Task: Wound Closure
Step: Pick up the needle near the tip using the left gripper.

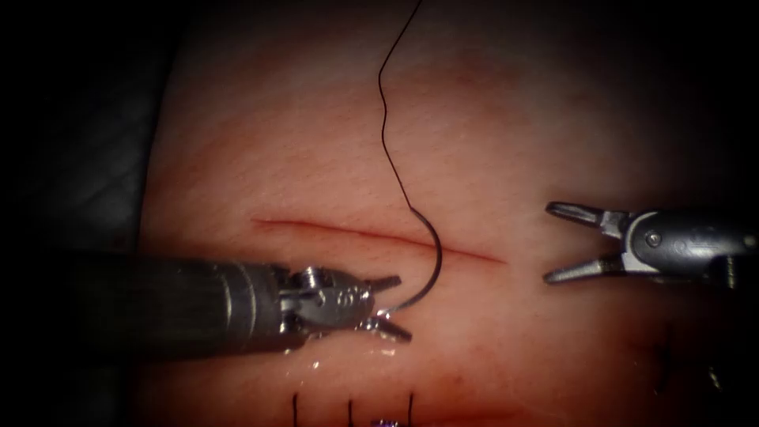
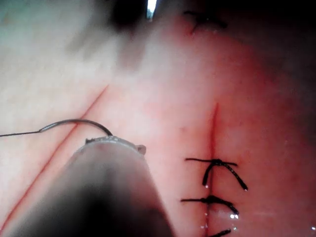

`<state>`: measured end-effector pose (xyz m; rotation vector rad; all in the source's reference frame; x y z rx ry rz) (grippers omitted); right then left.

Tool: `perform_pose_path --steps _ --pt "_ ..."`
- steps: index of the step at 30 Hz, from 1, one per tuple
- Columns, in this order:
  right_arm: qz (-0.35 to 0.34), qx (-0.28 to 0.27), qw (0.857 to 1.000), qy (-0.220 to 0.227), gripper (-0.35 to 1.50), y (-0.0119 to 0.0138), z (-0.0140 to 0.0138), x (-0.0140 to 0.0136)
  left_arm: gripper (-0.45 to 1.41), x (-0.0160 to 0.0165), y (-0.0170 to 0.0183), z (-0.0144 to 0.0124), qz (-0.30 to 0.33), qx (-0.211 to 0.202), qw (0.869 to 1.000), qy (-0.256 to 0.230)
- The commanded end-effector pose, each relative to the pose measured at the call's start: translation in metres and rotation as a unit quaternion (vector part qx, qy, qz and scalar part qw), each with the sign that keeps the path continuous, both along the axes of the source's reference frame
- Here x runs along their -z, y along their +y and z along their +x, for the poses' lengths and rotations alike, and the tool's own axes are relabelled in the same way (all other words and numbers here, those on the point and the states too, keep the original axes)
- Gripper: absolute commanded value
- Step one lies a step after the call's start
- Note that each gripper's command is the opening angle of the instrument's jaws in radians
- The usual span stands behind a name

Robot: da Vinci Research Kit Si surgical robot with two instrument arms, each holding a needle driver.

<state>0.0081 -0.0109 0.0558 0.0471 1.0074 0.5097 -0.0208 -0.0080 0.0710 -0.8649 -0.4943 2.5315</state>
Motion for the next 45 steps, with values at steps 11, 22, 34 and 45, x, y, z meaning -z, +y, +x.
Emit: perform_pose_path --steps 11,22,34,45 --pt "0.000 0.000 1.000 0.001 0.74 -0.0003 0.0006 -0.0004 0.41 -0.0022 0.0000 -0.0005 0.005 -0.005 1.000 0.011" --pt "0.000 0.000 1.000 0.001 0.74 -0.0004 0.0006 -0.0004 -0.15 -0.0030 -0.0002 -0.0005 0.018 -0.013 1.000 0.011" --pt "0.030 -0.011 0.999 -0.002 1.01 -0.0002 0.0011 -0.0004 -0.45 -0.0013 0.0004 0.0012 0.039 -0.011 0.999 0.003" --pt "0.077 -0.061 0.995 0.001 1.10 -0.0002 0.0031 -0.0001 -0.45 0.0028 0.0018 0.0022 -0.039 0.008 0.999 -0.035"
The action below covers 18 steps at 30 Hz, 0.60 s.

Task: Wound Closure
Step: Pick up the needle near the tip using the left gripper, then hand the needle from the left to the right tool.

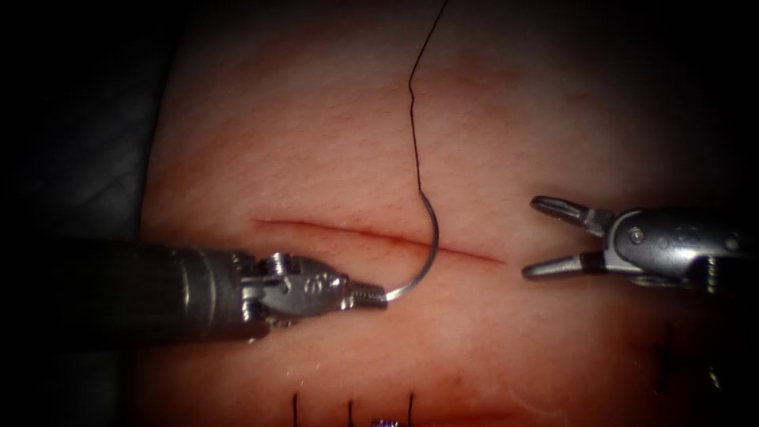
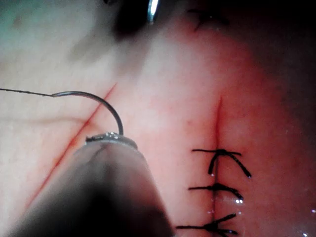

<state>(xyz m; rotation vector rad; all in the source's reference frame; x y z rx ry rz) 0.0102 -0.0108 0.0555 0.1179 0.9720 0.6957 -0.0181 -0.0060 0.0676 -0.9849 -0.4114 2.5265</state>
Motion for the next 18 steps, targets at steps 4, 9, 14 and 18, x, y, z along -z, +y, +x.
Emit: perform_pose_path --steps 4,9,14,18 --pt "0.039 -0.019 0.999 0.020 1.15 -0.0002 0.0016 -0.0002 -0.45 0.0003 0.0000 -0.0003 -0.030 0.000 1.000 -0.001" --pt "0.068 -0.030 0.997 0.033 1.25 0.0003 0.0019 0.0000 -0.45 0.0009 0.0007 0.0000 -0.083 0.016 0.996 0.023" --pt "0.074 -0.034 0.996 0.034 1.37 0.0006 0.0020 0.0000 -0.45 0.0015 0.0014 0.0002 -0.136 0.034 0.989 0.049" --pt "0.079 -0.041 0.995 0.035 1.43 0.0009 0.0023 0.0000 -0.45 0.0024 0.0021 0.0008 -0.178 0.054 0.980 0.069"
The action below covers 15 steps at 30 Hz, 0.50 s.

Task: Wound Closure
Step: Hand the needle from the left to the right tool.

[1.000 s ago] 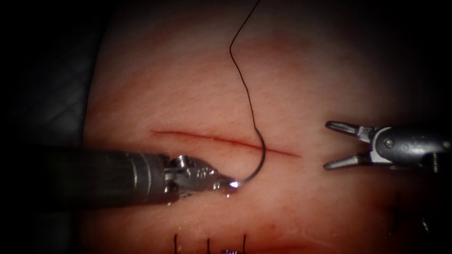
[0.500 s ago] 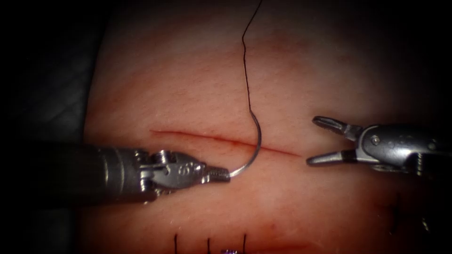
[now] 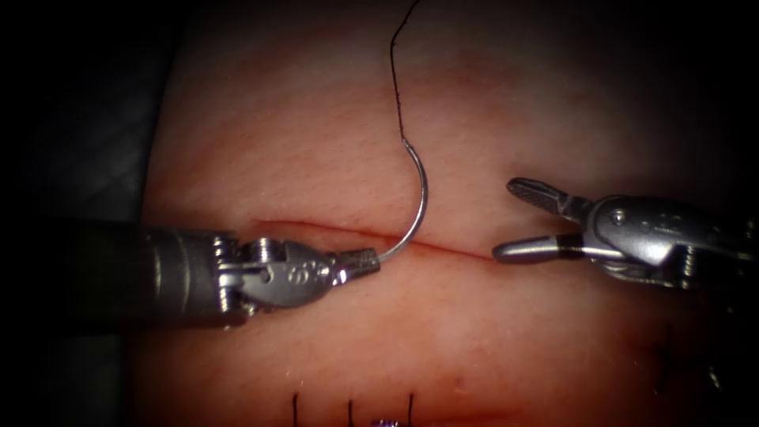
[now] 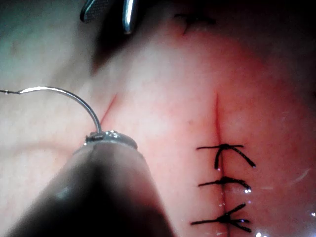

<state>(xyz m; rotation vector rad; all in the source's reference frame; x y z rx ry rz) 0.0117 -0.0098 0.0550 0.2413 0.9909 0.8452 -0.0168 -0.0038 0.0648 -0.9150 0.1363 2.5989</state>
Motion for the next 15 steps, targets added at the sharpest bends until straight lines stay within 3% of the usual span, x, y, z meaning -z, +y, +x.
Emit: perform_pose_path --steps 1,4,13,15 --pt "0.008 -0.009 1.000 0.004 1.43 -0.0001 0.0009 -0.0005 -0.45 -0.0003 0.0000 -0.0004 -0.007 0.004 1.000 0.001" --pt "0.112 -0.083 0.989 0.044 1.43 0.0002 0.0013 -0.0005 -0.45 0.0003 0.0001 0.0000 -0.026 0.008 1.000 0.009" --pt "0.122 -0.092 0.987 0.054 1.42 0.0001 0.0027 -0.0007 -0.45 0.0015 0.0000 -0.0001 -0.074 0.019 0.996 0.040" --pt "0.139 -0.105 0.984 0.027 1.42 0.0000 0.0034 -0.0008 -0.45 0.0015 -0.0001 -0.0002 -0.085 0.020 0.995 0.053"
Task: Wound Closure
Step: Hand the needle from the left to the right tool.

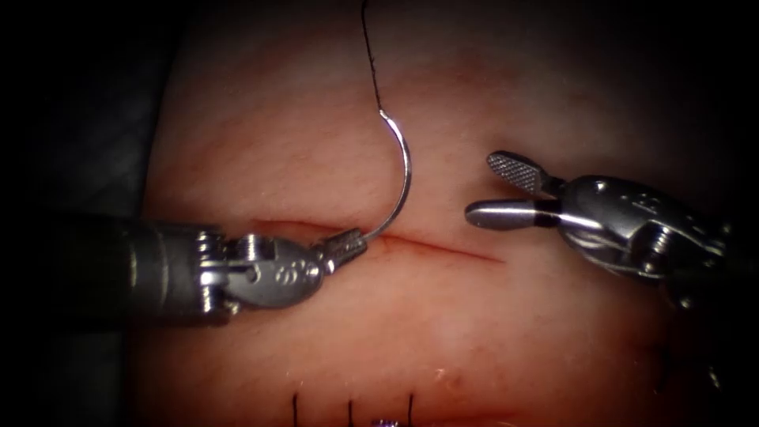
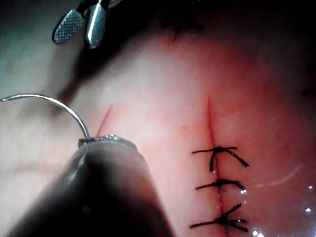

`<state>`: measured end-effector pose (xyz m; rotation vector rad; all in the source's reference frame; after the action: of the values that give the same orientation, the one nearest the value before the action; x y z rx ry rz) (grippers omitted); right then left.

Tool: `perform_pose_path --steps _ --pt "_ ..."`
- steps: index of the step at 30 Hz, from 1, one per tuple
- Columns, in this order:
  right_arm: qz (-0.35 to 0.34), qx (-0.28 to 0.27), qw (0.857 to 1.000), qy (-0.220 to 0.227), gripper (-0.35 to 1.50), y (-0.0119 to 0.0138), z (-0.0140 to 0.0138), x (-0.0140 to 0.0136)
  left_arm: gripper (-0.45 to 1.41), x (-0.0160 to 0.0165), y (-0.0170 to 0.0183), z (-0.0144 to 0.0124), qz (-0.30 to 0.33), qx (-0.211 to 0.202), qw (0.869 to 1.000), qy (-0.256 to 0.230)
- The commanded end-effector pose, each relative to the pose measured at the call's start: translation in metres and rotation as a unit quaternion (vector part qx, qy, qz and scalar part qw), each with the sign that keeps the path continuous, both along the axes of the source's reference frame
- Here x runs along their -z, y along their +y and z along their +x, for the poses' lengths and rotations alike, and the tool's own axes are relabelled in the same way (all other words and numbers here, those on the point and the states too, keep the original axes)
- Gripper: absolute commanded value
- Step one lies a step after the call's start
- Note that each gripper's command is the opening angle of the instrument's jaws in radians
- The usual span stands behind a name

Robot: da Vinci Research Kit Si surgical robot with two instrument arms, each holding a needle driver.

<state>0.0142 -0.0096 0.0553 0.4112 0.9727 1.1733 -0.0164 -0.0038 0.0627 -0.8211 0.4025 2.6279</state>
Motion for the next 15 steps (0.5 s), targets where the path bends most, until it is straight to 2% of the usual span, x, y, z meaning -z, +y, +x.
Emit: perform_pose_path --steps 1,8,15 --pt "0.004 -0.008 0.999 -0.031 1.40 -0.0001 0.0012 -0.0005 -0.45 -0.0006 -0.0001 -0.0006 -0.004 0.001 1.000 0.006" --pt "0.013 -0.027 0.996 -0.086 1.38 0.0002 0.0023 -0.0010 -0.45 -0.0005 -0.0003 -0.0008 -0.023 -0.001 0.999 0.023" --pt "0.017 -0.042 0.993 -0.105 1.37 0.0008 0.0036 -0.0014 -0.45 -0.0002 -0.0005 -0.0012 -0.044 -0.010 0.998 0.037"
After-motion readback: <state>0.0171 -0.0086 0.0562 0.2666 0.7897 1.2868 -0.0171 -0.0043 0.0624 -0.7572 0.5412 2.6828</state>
